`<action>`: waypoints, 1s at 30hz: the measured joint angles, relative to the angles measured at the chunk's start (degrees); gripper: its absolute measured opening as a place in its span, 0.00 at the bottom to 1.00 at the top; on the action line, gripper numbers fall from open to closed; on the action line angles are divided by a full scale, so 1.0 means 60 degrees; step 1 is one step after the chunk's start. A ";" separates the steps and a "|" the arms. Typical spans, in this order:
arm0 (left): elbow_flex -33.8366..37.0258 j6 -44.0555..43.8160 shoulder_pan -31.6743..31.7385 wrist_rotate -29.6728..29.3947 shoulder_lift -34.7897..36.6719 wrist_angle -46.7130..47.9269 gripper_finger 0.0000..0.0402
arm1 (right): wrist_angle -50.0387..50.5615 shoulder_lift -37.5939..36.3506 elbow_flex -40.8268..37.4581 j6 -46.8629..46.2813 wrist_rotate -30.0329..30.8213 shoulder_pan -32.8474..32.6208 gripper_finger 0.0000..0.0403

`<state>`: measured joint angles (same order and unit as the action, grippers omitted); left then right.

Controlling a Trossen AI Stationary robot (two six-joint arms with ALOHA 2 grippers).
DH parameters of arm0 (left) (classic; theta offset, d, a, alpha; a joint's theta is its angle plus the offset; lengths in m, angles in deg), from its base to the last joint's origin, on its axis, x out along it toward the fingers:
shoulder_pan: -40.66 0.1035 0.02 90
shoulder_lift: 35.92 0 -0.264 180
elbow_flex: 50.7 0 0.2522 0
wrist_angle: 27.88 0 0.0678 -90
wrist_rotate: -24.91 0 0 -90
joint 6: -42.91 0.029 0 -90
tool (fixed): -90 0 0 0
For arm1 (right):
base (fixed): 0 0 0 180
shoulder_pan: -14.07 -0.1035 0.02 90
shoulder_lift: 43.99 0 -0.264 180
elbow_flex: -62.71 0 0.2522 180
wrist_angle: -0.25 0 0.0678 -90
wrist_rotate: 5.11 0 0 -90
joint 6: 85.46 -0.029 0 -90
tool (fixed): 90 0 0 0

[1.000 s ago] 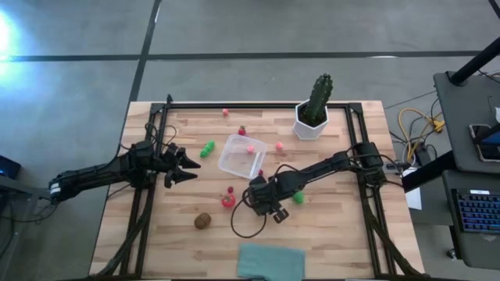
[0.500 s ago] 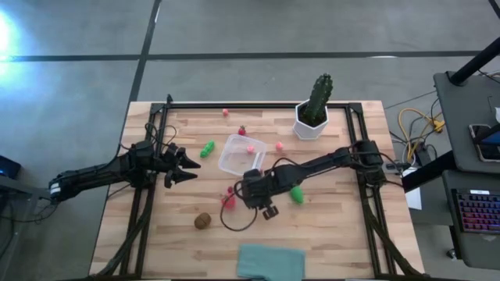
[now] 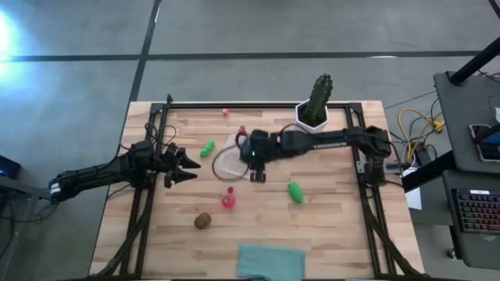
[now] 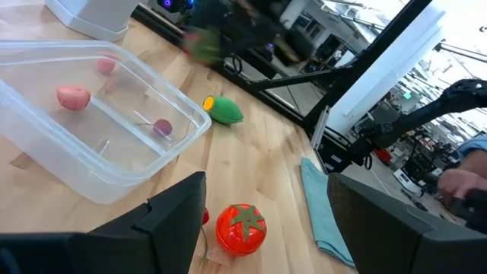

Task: Pick and placing Produce into tupperware
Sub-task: Put the right red strawberry into the transparent bin, then put the right pink peach into the transparent bin

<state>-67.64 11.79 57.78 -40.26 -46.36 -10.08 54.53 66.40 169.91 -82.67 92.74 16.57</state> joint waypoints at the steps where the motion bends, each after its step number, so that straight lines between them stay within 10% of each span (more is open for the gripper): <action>1: 0.0000 0.0000 0.0001 0.0002 0.0006 -0.0004 0.65 | 0.0090 0.0099 0.0035 -0.0091 -0.0096 0.0167 0.34; 18: 0.0000 0.0000 -0.0002 0.0002 0.0005 -0.0015 0.65 | 0.0862 0.1219 0.1465 -0.0511 0.0528 0.0501 0.53; 30: 0.0000 0.0000 -0.0001 0.0001 -0.0002 -0.0018 0.65 | 0.5625 0.1115 0.1679 -0.2994 0.1740 0.0456 0.55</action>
<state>-67.64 11.79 57.78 -40.26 -46.37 -10.19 88.28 73.09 179.98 -100.64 103.18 19.31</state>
